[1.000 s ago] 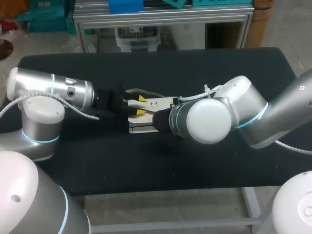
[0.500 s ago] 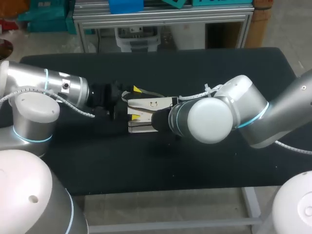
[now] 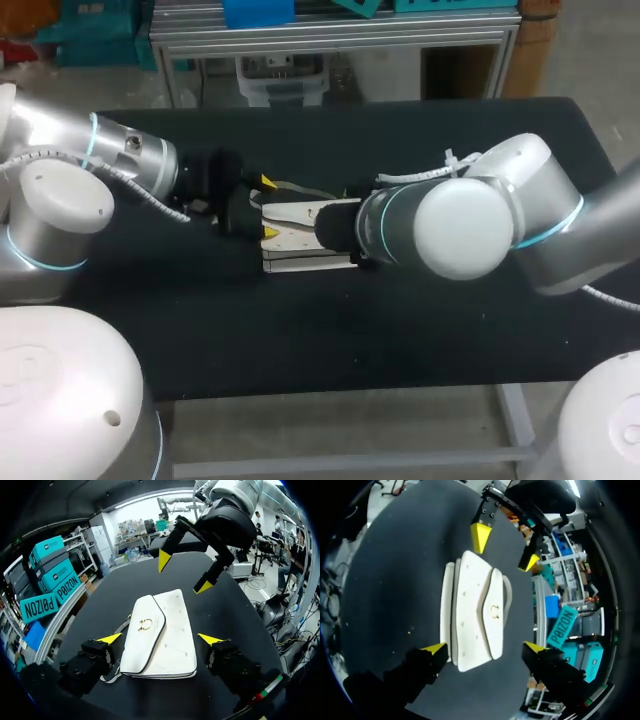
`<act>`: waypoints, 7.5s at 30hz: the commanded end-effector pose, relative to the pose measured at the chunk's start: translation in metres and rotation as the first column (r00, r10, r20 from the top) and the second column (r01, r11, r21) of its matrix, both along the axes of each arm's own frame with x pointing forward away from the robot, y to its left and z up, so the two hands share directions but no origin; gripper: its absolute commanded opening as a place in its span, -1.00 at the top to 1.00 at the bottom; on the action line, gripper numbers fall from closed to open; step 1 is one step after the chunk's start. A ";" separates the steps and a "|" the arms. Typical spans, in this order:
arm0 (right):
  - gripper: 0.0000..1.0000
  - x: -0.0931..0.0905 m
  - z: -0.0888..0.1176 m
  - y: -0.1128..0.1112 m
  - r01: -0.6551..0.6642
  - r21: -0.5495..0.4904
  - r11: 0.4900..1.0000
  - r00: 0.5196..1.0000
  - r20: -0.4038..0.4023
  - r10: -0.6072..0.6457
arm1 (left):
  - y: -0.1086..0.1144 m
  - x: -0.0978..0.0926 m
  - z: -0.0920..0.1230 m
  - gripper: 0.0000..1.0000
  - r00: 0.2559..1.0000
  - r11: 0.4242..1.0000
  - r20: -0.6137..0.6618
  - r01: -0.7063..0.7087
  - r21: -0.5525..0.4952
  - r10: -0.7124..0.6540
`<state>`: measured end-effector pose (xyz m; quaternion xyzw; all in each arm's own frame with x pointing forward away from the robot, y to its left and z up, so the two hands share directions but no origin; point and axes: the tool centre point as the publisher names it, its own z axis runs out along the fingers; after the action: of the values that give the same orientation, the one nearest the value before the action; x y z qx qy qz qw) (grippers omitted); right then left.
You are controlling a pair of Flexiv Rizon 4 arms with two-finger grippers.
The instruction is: Pick up the bag, open it, inspect its contents, close it, and place it on the opposite side
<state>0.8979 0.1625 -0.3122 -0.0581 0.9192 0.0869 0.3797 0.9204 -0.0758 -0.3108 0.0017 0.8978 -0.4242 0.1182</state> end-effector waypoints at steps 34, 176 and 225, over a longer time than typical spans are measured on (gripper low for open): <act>-1.00 0.029 0.049 -0.033 -0.013 -0.066 0.998 0.843 -0.537 -0.024 | 0.031 0.015 0.002 -1.00 0.915 0.942 -0.307 -0.170 0.290 0.260; -0.29 0.062 -0.067 -0.007 0.971 -0.215 0.109 -0.231 -0.957 0.173 | -0.006 0.028 -0.056 -0.25 -0.246 0.589 -0.862 -0.645 0.487 0.444; 0.83 0.063 -0.082 -0.005 0.989 -0.137 0.056 -0.146 -0.961 0.233 | -0.016 0.025 -0.079 0.97 -0.335 0.627 -0.881 -0.619 0.472 0.333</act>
<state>0.9607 0.1535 -0.3887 0.6471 0.5878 0.3605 -0.3254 0.9371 -0.0881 -0.3802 -0.6895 0.5484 -0.2867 -0.3764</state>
